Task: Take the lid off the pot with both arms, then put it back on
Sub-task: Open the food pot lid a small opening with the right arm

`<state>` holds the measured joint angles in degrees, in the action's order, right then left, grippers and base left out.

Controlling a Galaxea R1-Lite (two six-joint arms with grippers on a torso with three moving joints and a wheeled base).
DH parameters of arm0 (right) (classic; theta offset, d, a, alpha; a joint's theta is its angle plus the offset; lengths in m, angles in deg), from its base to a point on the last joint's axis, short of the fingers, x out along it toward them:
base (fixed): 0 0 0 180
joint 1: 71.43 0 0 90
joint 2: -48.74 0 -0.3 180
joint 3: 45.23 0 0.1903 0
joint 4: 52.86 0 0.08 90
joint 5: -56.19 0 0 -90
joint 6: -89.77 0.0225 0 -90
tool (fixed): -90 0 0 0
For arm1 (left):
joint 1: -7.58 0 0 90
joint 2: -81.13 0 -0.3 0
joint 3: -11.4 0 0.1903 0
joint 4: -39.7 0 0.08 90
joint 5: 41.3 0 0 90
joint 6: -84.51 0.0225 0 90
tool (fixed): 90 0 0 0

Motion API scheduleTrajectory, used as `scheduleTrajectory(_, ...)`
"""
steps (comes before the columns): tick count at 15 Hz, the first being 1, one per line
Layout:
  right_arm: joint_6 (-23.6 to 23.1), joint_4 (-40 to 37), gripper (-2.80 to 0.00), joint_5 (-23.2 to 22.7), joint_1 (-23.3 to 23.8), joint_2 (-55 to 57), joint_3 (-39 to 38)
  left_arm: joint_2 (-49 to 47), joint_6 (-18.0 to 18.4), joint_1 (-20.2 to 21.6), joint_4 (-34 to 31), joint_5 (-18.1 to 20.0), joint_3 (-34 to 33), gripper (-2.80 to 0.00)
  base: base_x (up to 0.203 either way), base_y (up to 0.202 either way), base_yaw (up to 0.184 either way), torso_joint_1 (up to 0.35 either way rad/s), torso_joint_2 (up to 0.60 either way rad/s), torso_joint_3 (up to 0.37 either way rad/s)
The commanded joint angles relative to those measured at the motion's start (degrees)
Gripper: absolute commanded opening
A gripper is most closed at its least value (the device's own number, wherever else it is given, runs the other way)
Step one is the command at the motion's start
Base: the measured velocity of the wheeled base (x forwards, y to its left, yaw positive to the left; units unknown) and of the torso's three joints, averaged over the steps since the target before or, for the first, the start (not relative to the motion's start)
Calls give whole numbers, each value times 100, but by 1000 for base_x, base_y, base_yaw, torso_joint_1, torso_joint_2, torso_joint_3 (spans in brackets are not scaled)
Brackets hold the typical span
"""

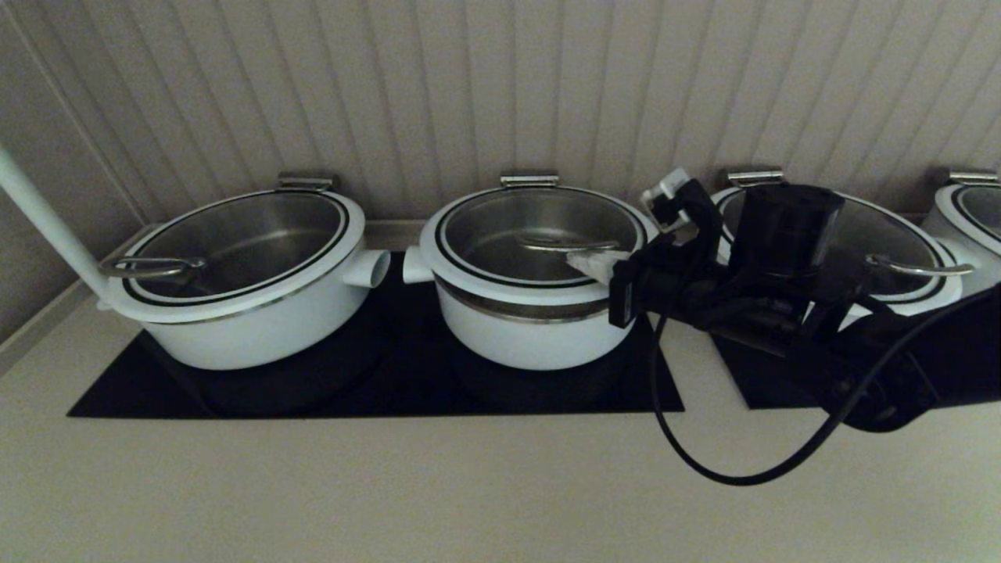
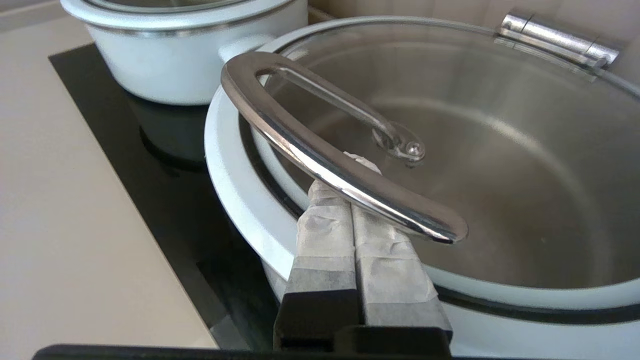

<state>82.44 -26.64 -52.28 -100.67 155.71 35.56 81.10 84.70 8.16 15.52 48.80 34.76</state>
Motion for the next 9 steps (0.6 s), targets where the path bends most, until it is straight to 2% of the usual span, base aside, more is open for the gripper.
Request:
scheduleTrajectory(1, -14, 34, -280, 1, -3, -10, 50, 2, -1, 4, -5, 7, 0, -280, 0, 0, 0, 0, 0, 0)
scheduleTrajectory(9, -6, 25, -280, -8, 49, -10, 68, 2, -1, 4, -2, 3, 0, -280, 0, 0, 0, 0, 0, 0)
